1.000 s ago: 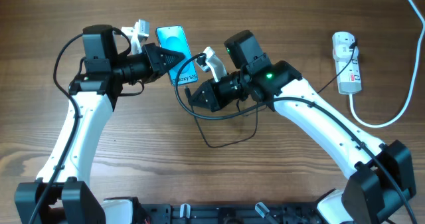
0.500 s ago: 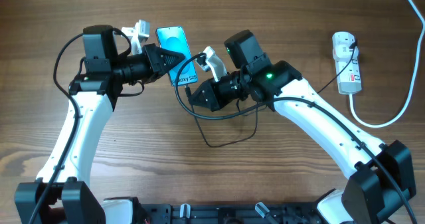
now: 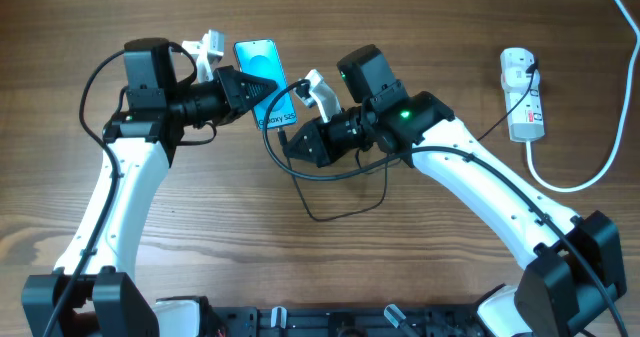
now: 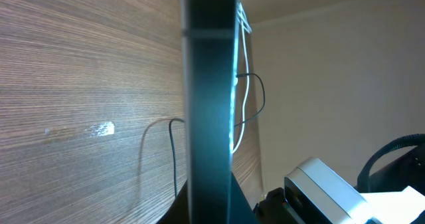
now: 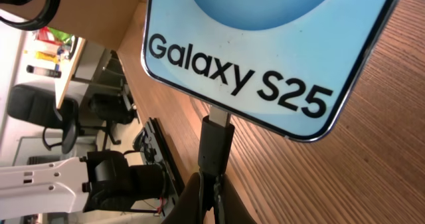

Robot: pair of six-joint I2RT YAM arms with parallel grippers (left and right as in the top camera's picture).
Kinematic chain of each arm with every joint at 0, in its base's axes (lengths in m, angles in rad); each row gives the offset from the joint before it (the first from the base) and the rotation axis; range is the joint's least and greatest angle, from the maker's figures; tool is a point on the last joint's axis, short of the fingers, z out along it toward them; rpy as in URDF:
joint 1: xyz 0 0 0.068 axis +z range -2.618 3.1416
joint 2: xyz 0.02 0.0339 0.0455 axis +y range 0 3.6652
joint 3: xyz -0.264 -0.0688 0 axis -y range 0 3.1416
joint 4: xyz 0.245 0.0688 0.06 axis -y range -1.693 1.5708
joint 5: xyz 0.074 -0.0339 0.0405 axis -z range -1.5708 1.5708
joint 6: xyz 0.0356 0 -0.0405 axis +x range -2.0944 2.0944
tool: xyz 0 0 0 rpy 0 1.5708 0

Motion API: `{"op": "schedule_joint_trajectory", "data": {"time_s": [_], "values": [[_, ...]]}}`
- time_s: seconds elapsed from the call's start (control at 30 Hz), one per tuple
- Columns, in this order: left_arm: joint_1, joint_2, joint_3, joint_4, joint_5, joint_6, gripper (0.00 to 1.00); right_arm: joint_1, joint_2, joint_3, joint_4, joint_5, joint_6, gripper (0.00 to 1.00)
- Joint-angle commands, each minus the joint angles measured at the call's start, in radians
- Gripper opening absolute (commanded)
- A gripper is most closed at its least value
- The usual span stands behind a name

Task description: Plug charger to phone and switch on socket

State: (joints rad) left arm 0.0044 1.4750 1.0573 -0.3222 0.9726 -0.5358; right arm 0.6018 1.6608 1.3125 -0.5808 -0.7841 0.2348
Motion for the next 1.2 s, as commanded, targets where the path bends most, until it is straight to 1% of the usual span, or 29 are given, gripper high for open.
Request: {"op": "schedule_joint_trajectory", "data": {"time_s": [0.0,0.27,0.57,0.77,0.87,1.17], "values": [[0.004,-0.022,0.007,-0.005,0.033,0.019,0.04,0.003,0.003,0.005,0.027,0.008,0.013,0.04],[0.003,-0.022,0.007,-0.004,0.040,0.018,0.04,0.003,0.003,0.005,0.026,0.007,0.013,0.04],[0.003,-0.022,0.007,0.006,0.034,-0.057,0.04,0.003,0.003,0.005,0.016,0.006,0.013,0.04],[0.003,-0.022,0.007,0.018,0.029,-0.057,0.04,0.003,0.003,0.005,0.015,0.000,0.012,0.04],[0.003,-0.022,0.007,0.018,0.004,-0.056,0.04,0.003,0.003,0.005,0.016,0.000,0.012,0.04],[0.003,-0.022,0.007,0.014,0.006,-0.055,0.04,0.003,0.003,0.005,0.016,0.001,0.012,0.04]]}}
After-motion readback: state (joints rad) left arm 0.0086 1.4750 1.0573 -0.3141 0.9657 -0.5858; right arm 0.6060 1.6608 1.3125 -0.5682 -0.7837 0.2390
